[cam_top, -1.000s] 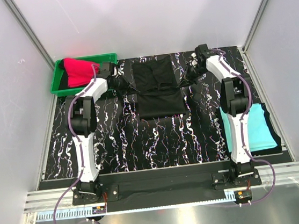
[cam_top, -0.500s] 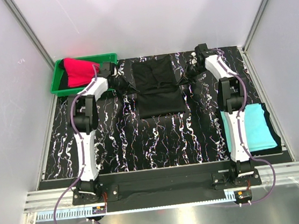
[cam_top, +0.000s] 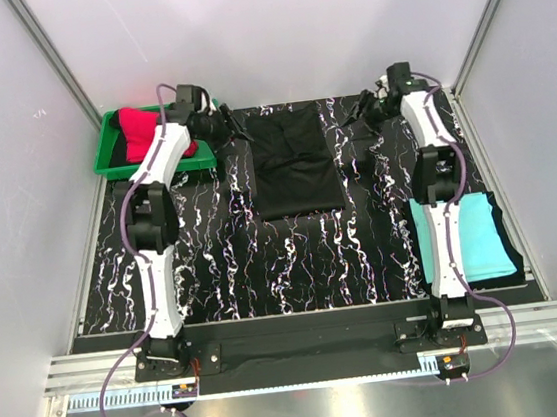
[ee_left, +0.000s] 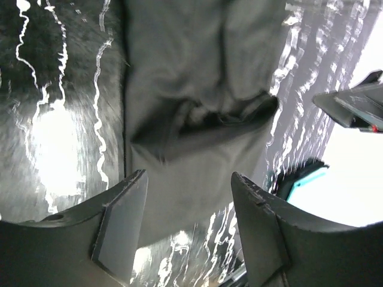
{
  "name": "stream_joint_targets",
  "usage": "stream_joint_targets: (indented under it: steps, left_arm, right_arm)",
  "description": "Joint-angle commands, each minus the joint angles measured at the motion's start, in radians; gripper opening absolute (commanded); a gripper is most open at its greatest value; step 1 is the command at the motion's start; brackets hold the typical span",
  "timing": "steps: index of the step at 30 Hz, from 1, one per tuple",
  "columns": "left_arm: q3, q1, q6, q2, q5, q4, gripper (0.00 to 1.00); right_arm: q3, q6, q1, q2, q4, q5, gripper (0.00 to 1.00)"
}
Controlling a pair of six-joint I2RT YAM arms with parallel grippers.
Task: Fold and stack the t-shirts
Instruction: Fold the tshirt
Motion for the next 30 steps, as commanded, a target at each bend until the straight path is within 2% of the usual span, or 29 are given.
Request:
stream_joint_targets:
  steps: [1,4,8,11,13,15,17,22,30]
  left_arm:
    - [-0.098,-0.021,0.12,-0.164,0.018,-0.036,0.61]
    - [-0.188,-0.079,0.163,-0.208,0.061,0.001,0.55]
    - [-0.295,-0.164,0.16,-0.205,0.082,0.084,0.48]
    - [-0.318,-0.185,0.123,-0.169,0.087,0.16,0.46]
    - [-0.312,-0.185,0.105,-0.135,0.112,0.197,0.43]
    - [-0.277,-0.181,0.094,-0.071,0.124,0.224,0.4]
    - [-0.245,-0.165,0.088,-0.014,0.136,0.245,0.39]
    - [-0.199,-0.13,0.062,0.06,0.168,0.329,0.39]
    - [-0.214,-0.078,-0.015,0.118,0.191,0.458,0.39]
  right_arm:
    - [-0.156,-0.047,0.025,-0.208,-0.047,0.008,0.62]
    - [-0.345,-0.098,0.072,-0.325,0.014,0.032,0.63]
    - [-0.509,-0.081,0.111,-0.379,0.148,0.015,0.59]
    - [-0.61,-0.009,0.127,-0.383,0.247,-0.002,0.49]
    - [-0.66,0.042,0.135,-0.368,0.299,-0.025,0.37]
    - [-0.678,0.059,0.146,-0.35,0.364,-0.047,0.17]
    - [-0.687,0.069,0.147,-0.322,0.419,-0.059,0.1]
    - [-0.713,0.096,0.149,-0.287,0.557,-0.083,0.05]
    - [-0.632,0.132,0.138,-0.169,0.602,-0.106,0.05]
